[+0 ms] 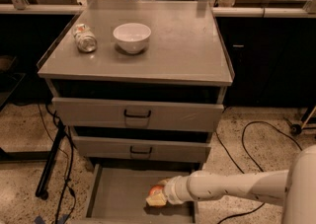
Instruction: Pick apple from bottom drawer and place on counter
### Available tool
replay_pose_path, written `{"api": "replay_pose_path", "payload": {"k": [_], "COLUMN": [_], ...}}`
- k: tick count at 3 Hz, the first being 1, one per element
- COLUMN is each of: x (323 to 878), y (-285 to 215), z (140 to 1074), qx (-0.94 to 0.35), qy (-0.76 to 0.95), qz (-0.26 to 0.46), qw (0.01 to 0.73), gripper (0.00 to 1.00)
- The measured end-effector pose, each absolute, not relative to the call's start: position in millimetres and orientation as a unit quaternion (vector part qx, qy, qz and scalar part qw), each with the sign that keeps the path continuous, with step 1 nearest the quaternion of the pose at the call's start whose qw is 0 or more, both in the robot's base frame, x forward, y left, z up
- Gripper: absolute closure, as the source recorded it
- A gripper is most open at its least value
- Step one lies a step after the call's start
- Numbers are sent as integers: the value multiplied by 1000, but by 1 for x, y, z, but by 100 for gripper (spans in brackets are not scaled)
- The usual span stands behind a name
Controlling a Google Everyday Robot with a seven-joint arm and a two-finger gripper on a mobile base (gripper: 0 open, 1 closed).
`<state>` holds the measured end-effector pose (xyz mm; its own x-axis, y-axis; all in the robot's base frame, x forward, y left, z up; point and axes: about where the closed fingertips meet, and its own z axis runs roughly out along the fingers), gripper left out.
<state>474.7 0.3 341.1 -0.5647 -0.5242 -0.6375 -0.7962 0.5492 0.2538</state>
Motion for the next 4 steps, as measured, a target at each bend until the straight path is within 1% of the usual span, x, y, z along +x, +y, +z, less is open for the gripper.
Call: {"api": "replay_pose_path", "payload": {"k": [1,2,4], "x": [461,462,477], "y": [-8,-9,-33], "z": [403,404,472], "qx": [-412,-409,-415], "qy": [834,835,824], "qz": [245,251,248], "qw": [273,268,295], "gripper": [100,100,100]}}
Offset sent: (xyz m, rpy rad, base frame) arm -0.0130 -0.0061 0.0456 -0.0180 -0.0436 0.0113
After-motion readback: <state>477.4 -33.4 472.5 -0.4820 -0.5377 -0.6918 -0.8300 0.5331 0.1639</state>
